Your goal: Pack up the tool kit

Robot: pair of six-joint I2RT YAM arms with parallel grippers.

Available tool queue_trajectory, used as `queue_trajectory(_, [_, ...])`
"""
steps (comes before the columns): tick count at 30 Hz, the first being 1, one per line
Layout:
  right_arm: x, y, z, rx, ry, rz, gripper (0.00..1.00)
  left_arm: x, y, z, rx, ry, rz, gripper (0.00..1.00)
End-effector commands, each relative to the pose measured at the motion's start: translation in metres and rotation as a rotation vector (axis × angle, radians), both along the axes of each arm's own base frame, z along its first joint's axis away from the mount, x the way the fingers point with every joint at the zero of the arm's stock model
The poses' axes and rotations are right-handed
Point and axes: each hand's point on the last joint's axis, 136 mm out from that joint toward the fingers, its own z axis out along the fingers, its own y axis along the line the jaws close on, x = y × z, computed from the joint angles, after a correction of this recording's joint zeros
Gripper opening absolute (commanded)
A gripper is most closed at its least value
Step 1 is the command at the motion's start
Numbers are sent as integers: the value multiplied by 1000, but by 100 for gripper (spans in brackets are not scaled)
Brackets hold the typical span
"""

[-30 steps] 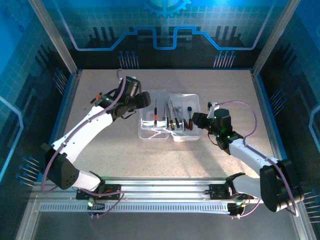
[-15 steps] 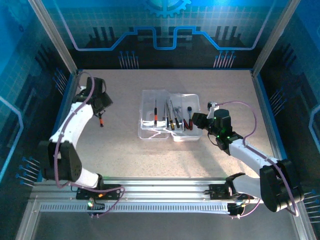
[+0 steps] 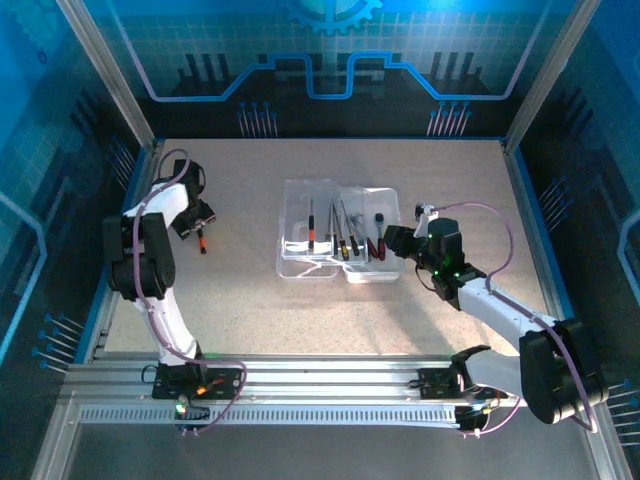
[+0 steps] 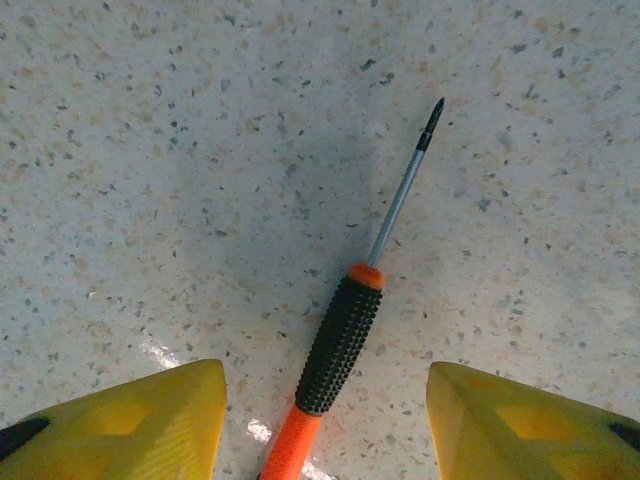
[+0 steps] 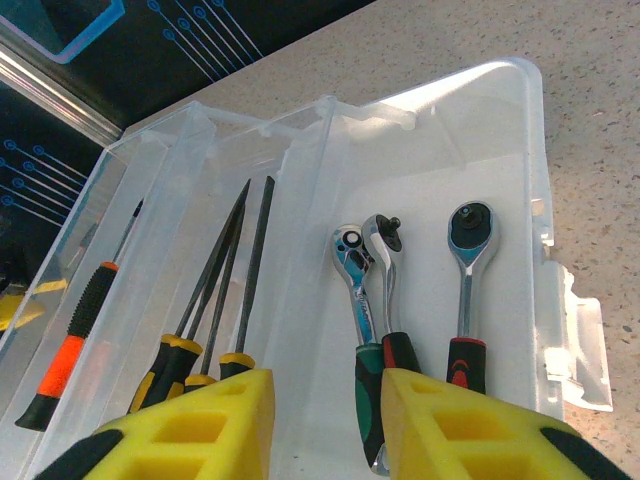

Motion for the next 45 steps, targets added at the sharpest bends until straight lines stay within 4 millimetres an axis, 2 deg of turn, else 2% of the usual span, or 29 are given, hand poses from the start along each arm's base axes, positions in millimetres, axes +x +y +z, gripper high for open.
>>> queue_trajectory(1, [-1, 3, 2, -13, -25, 13, 35, -2, 1, -12, -63, 31, -4, 56])
queue_trajectory(8, [0, 4, -1, -15, -16, 14, 35, -1, -10, -33, -143, 70, -24, 51])
queue_trajectory(14, [0, 4, -2, -17, -12, 15, 35, 1, -19, -31, -152, 47, -61, 33])
queue_trajectory(20, [1, 3, -4, -21, -7, 10, 34, 7, -60, -20, -160, 27, -173, 24])
queue_trajectory(25, [1, 4, -4, -18, -8, 13, 34, 6, -92, -24, -191, 25, -230, 19])
queue_trajectory(30, [0, 3, -2, -19, -11, 12, 34, -1, -106, -34, -211, 51, -254, 15])
queue_trajectory(33, [0, 3, -1, -18, -13, 13, 34, -2, -109, -33, -219, 47, -261, 10])
queue_trajectory(35, [0, 3, -1, -20, -15, 13, 34, -2, -110, -25, -215, 35, -269, 7])
queue_trajectory(38, [0, 3, -1, -20, -16, 11, 34, 1, -115, 0, -201, -17, -291, 6])
queue_trajectory(41, [-1, 4, 0, -15, -20, 18, 34, 3, -122, 37, -178, -90, -318, 6])
queue_trajectory(45, [-2, 16, 2, 16, -29, 71, 35, 2, -146, 97, -149, -212, -389, 5])
